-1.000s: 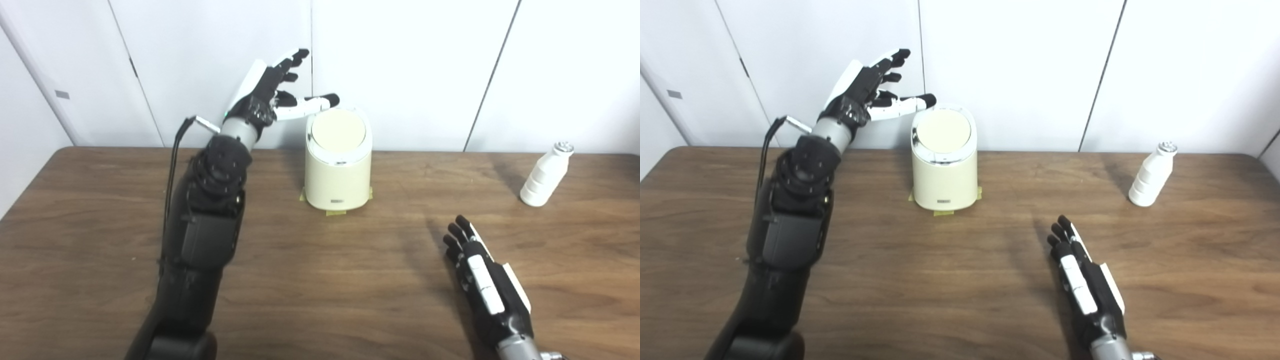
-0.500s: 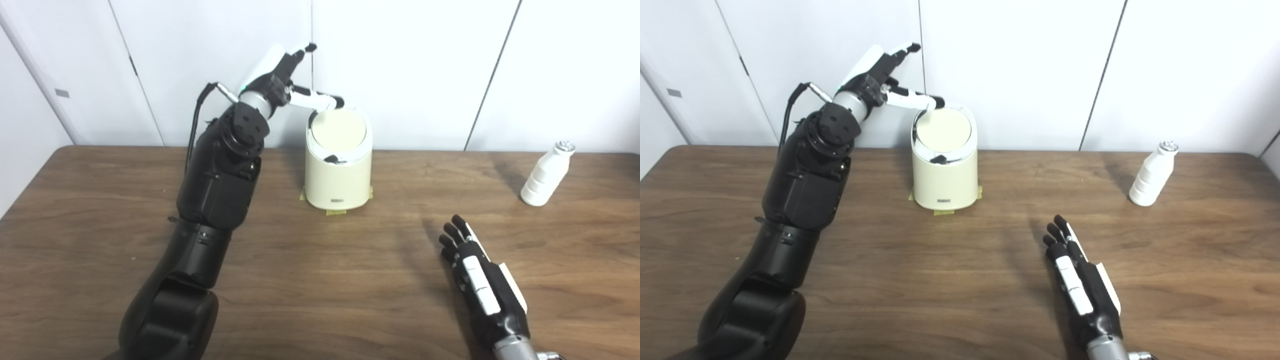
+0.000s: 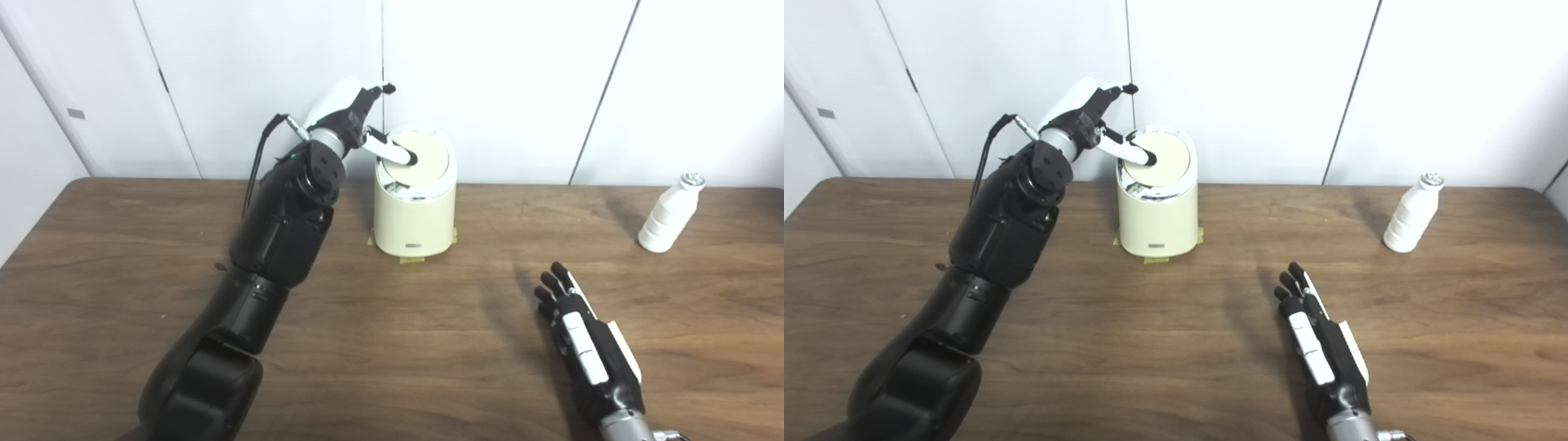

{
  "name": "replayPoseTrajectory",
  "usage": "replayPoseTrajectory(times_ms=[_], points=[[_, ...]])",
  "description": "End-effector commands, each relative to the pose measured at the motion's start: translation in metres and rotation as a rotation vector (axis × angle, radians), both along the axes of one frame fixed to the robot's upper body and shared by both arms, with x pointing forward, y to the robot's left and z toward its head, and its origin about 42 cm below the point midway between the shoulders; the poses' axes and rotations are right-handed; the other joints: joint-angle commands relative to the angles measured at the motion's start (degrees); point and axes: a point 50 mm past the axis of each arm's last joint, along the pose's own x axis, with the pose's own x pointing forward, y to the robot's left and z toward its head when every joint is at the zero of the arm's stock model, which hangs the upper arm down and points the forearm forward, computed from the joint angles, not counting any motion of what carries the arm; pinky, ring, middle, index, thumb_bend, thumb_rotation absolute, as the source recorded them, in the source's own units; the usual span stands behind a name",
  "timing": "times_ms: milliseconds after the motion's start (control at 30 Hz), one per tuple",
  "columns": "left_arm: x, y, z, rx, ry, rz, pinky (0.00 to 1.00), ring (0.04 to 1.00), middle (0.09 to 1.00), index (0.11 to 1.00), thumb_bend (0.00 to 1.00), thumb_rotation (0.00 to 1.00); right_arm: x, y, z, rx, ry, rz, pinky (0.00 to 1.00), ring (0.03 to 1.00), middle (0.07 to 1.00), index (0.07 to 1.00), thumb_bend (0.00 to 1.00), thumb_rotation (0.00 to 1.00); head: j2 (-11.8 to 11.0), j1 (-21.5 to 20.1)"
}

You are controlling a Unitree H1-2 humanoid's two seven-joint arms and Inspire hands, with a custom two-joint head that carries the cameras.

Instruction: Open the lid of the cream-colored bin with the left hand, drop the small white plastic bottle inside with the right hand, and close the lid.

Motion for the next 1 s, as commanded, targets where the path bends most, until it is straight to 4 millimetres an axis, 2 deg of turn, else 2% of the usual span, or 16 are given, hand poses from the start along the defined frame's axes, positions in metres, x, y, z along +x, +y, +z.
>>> replayPoseTrajectory(times_ms=[0,100,567,800,967], points=[[0.003,-0.005,0.025,-0.002,-0.089,-0.002,0.73,0.925,0.984,0.939,0.88,0.17,-0.040,0.002,-0.011,0.015,0.054,-0.025,0.97,0.950,0.960,0.968,0.54,0.78,0.2,0.0],[0.003,-0.006,0.018,-0.005,-0.068,-0.005,0.76,0.942,0.991,0.950,0.87,0.14,-0.040,0.003,-0.010,0.020,0.058,-0.026,0.96,0.947,0.957,0.967,0.53,0.78,0.3,0.0],[0.003,-0.004,0.003,0.054,-0.044,-0.019,0.74,0.920,0.968,0.944,0.89,0.14,-0.040,0.002,-0.008,0.024,0.043,-0.032,0.97,0.940,0.963,0.961,0.54,0.79,0.8,-0.5],[0.003,-0.012,0.011,0.203,-0.136,-0.047,0.73,0.889,0.936,0.940,0.91,0.09,-0.039,0.005,-0.008,0.030,0.048,-0.032,0.96,0.946,0.960,0.964,0.52,0.78,0.8,-0.6],[0.005,-0.017,0.020,0.313,-0.194,-0.081,0.82,0.925,0.961,0.948,0.90,0.02,-0.039,0.008,-0.009,0.026,0.053,-0.022,0.97,0.953,0.961,0.968,0.53,0.78,0.9,-0.8]])
